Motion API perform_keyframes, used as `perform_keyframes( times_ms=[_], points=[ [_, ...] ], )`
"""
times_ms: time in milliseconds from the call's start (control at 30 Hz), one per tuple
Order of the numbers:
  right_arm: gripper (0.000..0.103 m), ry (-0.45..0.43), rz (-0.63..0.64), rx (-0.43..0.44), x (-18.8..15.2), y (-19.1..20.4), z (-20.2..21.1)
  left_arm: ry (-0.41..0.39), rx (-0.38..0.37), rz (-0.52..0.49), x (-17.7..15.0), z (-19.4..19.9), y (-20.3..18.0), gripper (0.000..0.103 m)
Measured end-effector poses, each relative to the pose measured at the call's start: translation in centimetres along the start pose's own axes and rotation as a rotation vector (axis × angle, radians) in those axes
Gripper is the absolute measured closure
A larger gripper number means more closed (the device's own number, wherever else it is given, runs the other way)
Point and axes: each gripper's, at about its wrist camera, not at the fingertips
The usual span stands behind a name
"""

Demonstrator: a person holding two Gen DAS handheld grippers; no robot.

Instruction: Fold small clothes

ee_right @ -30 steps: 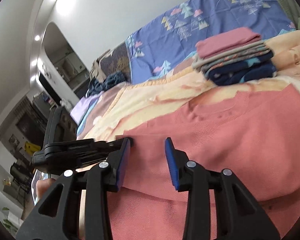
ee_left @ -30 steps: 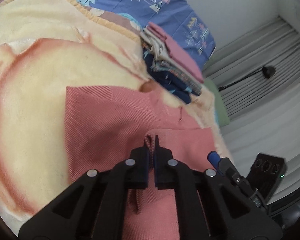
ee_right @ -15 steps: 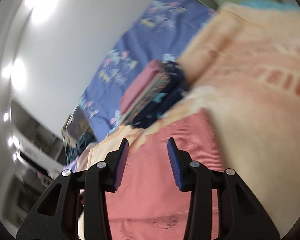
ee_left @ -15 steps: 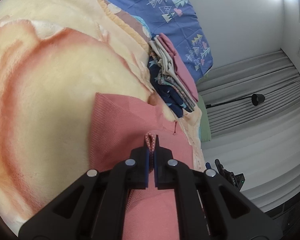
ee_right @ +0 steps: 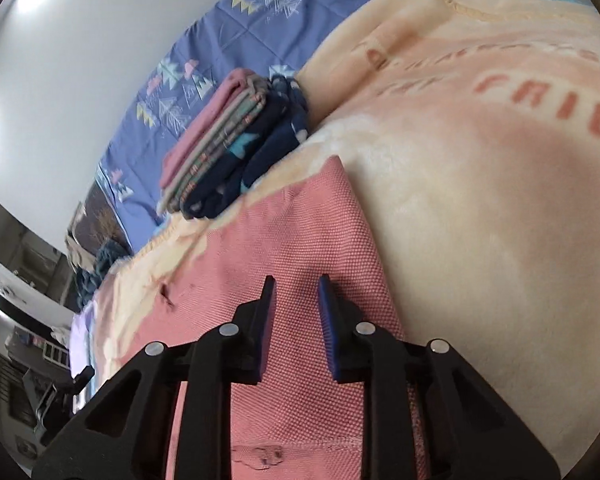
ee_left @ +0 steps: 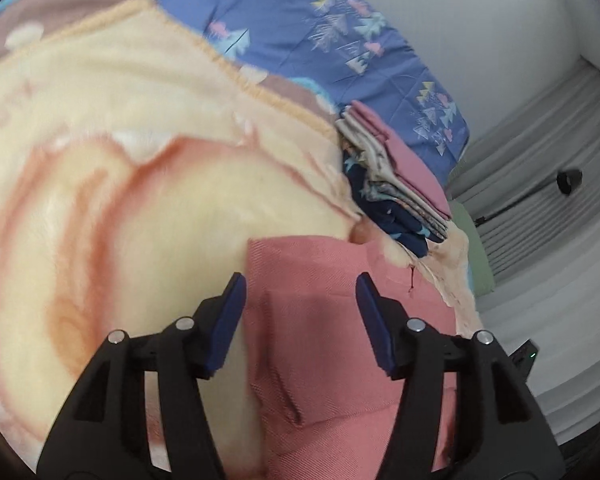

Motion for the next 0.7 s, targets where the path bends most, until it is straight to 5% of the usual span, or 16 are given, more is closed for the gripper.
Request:
perform_keyframes(
  times_ms=[133,267,333,533,600,633,667,700],
  points=[
    [0.079,-0.013,0.109,0.019,-0.3,2.5,0.4,0.049,0.015,-0.118,-0.8,-1.4,-3.7,0.083],
    [0.088,0.083,0.098,-0.092,-0.7,2.1,-2.9,0.141,0.169,-0.192,-2.0,-5.8,-4.9,0.086],
    [0.102,0.116,0.073,-0.138,-0.8,1.1,-4.2,0.19,0.258,-0.195,-2.4,-8.1,-3.9,0.089],
    [0.1,0.096,0.091,-0.101,-1.4,0.7,-3.5,0.165,0.237,-0.193,-3.7,-6.3,-3.2,0.088],
    [0.094,0.115,0.081,-0.055,-2.5,0.7,-1.4,0.164,0.186,-0.16,-5.8,-3.8,-2.7,0.08],
    [0.081,0.11,0.096,-0.022,-3.7,0.6,0.9,0.152,0.16,-0.148,-7.2,-2.0,-2.6,0.072],
    [0.069,0.101,0.107,-0.01,-4.8,0.7,2.7,0.14,0.137,-0.13,-8.5,-0.4,-2.4,0.06],
    [0.068,0.092,0.121,0.002,-6.2,0.6,4.9,0.128,0.114,-0.12,-10.3,1.7,-2.3,0.032]
  ],
)
Point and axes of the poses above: each gripper's, at about its wrist camera, not at the fingertips, and z roughly against the way its jaws point, y to its left, x to its top, and after that the axes turned 14 degrees about y, right-handed
